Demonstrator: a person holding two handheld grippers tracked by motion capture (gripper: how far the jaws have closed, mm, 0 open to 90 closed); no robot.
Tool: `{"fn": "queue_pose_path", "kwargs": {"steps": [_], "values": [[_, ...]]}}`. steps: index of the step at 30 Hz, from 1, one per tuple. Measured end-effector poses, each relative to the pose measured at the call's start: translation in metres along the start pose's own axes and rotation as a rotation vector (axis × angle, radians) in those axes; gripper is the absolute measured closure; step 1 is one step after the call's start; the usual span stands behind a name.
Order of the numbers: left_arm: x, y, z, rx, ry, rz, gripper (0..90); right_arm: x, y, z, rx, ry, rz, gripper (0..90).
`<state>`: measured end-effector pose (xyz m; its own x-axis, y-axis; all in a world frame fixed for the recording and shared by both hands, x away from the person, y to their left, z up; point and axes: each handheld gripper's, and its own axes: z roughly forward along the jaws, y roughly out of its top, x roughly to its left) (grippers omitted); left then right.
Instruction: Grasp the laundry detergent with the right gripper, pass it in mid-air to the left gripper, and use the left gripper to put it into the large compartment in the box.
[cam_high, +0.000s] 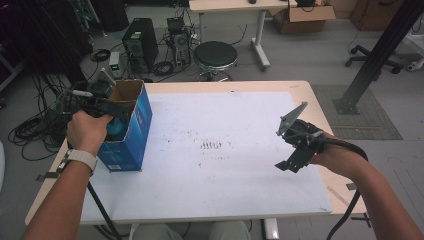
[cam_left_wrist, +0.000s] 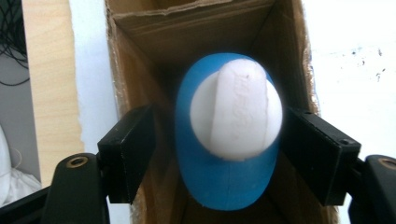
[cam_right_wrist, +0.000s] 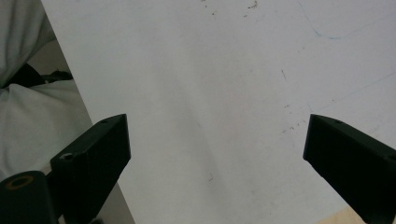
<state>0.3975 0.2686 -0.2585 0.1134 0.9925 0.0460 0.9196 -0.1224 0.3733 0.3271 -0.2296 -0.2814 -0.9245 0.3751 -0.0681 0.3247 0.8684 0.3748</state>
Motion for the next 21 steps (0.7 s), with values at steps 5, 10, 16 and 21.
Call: {"fn": "queue_pose_path", "kwargs": {"steps": [5, 10, 16, 21], "values": [[0.000, 0.001, -0.007, -0.009, -0.007, -0.004, 23.4, 0.002, 0.002, -0.002, -0.001, -0.001, -0.001, 7.1], [0.000, 0.000, -0.012, -0.011, -0.013, -0.004, 21.0, 0.003, 0.003, -0.003, -0.004, -0.003, -0.003, 7.1], [0.001, 0.000, -0.020, -0.010, -0.037, 0.000, 17.1, 0.005, 0.004, -0.007, -0.003, -0.008, -0.011, 7.3], [-0.002, 0.001, -0.030, -0.013, -0.054, 0.023, 15.4, 0.007, 0.006, -0.010, -0.006, -0.013, -0.007, 7.3]]}}
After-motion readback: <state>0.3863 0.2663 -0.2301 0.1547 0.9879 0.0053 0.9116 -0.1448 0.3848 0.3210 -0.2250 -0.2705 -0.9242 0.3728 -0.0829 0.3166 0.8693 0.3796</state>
